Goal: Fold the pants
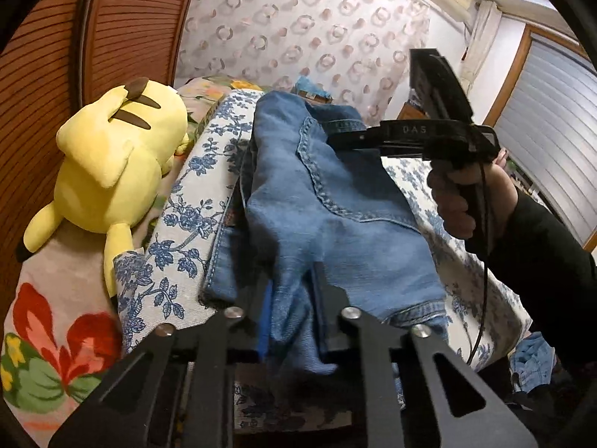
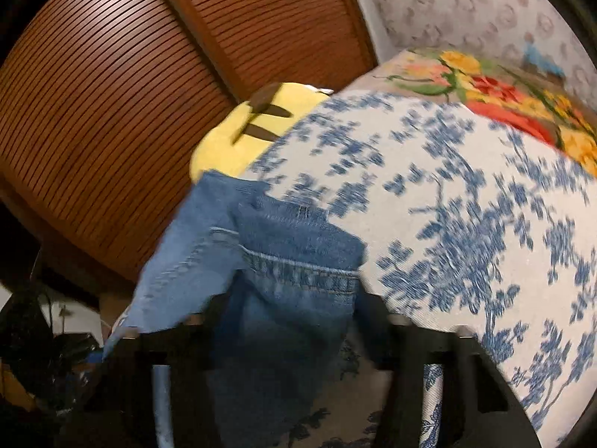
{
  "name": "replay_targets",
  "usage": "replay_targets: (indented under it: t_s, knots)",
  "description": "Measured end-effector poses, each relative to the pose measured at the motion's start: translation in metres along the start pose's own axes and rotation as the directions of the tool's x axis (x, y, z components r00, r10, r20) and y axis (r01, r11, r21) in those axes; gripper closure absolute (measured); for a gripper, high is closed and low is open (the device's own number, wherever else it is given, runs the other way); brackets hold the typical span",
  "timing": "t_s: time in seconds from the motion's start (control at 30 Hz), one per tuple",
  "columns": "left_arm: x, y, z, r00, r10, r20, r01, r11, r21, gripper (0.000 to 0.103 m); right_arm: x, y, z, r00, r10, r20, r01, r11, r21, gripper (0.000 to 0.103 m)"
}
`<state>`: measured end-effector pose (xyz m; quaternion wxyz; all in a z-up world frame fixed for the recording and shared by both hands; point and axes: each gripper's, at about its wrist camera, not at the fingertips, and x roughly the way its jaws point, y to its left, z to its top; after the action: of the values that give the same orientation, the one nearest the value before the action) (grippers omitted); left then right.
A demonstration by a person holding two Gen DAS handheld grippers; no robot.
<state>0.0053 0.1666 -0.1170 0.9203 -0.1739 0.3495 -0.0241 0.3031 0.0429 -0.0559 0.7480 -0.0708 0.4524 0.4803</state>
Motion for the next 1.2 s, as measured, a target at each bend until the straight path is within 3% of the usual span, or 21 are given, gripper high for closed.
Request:
replay_targets:
  t_s: [0.03, 0.13, 0.37, 0.53, 0.77, 0.9, 1.03, 1.2]
  knots:
    - [-0.001, 0.002, 0.002, 1.0, 0.001, 0.004, -0.001, 1.0, -0.008, 0.088, -0.001, 0.001, 0.004, 1.0, -0.007, 0.018, 0.007, 1.0, -0.02, 0.069]
    - [-0.006, 0.005, 0.013, 0.999, 0.022, 0.033, -0.022, 1.0, -0.015, 0.089, -0.008, 0.012, 0.017, 0.997, -0.015, 0.079, 0.021, 0.997, -0.073, 0.074]
    - [-0.005, 0.01, 0.07, 0.992, 0.075, 0.096, -0.081, 0.995, 0.05, 0.089, 0.007, 0.003, 0.064, 0.989, -0.025, 0.145, 0.037, 0.996, -0.078, 0.075]
    - [0.031, 0.021, 0.124, 0.99, 0.107, 0.095, -0.117, 0.987, 0.107, 0.089, 0.029, -0.022, 0.101, 0.978, -0.069, 0.196, 0.082, 0.995, -0.057, 0.075]
    - [0.079, 0.033, 0.171, 0.983, 0.152, 0.103, -0.165, 0.977, 0.134, 0.089, 0.066, -0.053, 0.142, 0.965, -0.156, 0.213, 0.164, 0.986, -0.021, 0.075]
    - [0.103, 0.049, 0.179, 0.984, 0.171, 0.047, -0.175, 0.977, 0.121, 0.089, 0.093, -0.063, 0.156, 0.962, -0.191, 0.193, 0.201, 0.979, -0.03, 0.069]
    - [0.118, 0.056, 0.171, 0.984, 0.18, -0.009, -0.179, 0.978, 0.104, 0.088, 0.112, -0.066, 0.158, 0.957, -0.252, 0.144, 0.263, 0.963, -0.059, 0.052]
    - [0.118, 0.052, 0.166, 0.981, 0.196, -0.007, -0.194, 0.975, 0.112, 0.087, 0.105, -0.062, 0.153, 0.935, -0.302, 0.188, 0.316, 0.948, -0.05, 0.05]
